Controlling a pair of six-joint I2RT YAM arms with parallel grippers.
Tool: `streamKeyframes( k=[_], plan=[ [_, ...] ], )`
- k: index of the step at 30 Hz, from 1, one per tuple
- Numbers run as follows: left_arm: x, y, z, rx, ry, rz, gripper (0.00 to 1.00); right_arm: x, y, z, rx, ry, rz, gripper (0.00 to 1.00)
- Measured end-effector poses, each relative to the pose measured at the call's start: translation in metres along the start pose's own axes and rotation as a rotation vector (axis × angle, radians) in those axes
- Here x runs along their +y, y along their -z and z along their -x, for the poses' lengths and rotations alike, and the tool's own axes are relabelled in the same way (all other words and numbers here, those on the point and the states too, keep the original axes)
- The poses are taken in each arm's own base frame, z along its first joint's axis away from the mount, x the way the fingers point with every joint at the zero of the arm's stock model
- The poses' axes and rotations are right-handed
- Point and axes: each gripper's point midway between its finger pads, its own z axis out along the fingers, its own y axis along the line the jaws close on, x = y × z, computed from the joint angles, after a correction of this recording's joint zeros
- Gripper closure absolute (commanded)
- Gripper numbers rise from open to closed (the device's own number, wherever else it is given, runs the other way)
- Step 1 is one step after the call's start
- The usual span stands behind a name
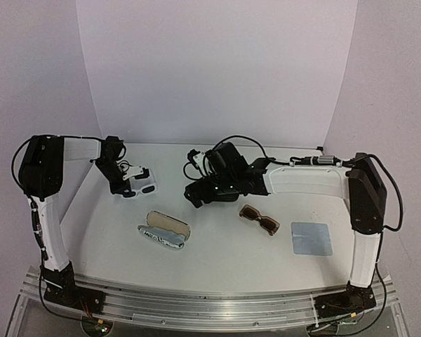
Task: Organize the sunglasses
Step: Pick up the sunglasses from the center of the board.
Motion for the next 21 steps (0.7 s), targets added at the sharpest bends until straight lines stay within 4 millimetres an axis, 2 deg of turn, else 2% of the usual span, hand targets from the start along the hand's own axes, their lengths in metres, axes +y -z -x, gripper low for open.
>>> streamKeyframes(
  k=[7, 11, 13, 15, 18, 21],
  plan=[
    [-0.011, 0.005, -0.001, -0.001, 0.008, -0.045, 1.0, -0.002, 0.001, 0.002, -0.005, -0.018, -0.001, 0.02],
    [-0.019, 0.025, 0.009, -0.036, -0.03, -0.051, 1.0, -0.01, 0.01, 0.016, -0.044, -0.084, 0.006, 0.02],
    [-0.025, 0.046, 0.022, -0.071, -0.091, -0.025, 1.0, -0.017, 0.015, 0.025, -0.074, -0.123, -0.001, 0.02],
    [-0.039, 0.069, 0.041, -0.107, -0.181, 0.01, 1.0, -0.024, 0.019, 0.036, -0.107, -0.161, -0.015, 0.02],
    [-0.077, 0.101, 0.076, -0.178, -0.339, 0.039, 1.0, -0.037, 0.025, 0.053, -0.154, -0.208, -0.053, 0.02],
    [-0.114, 0.123, 0.107, -0.253, -0.464, 0.029, 1.0, -0.044, 0.029, 0.065, -0.191, -0.23, -0.09, 0.02]
  ],
)
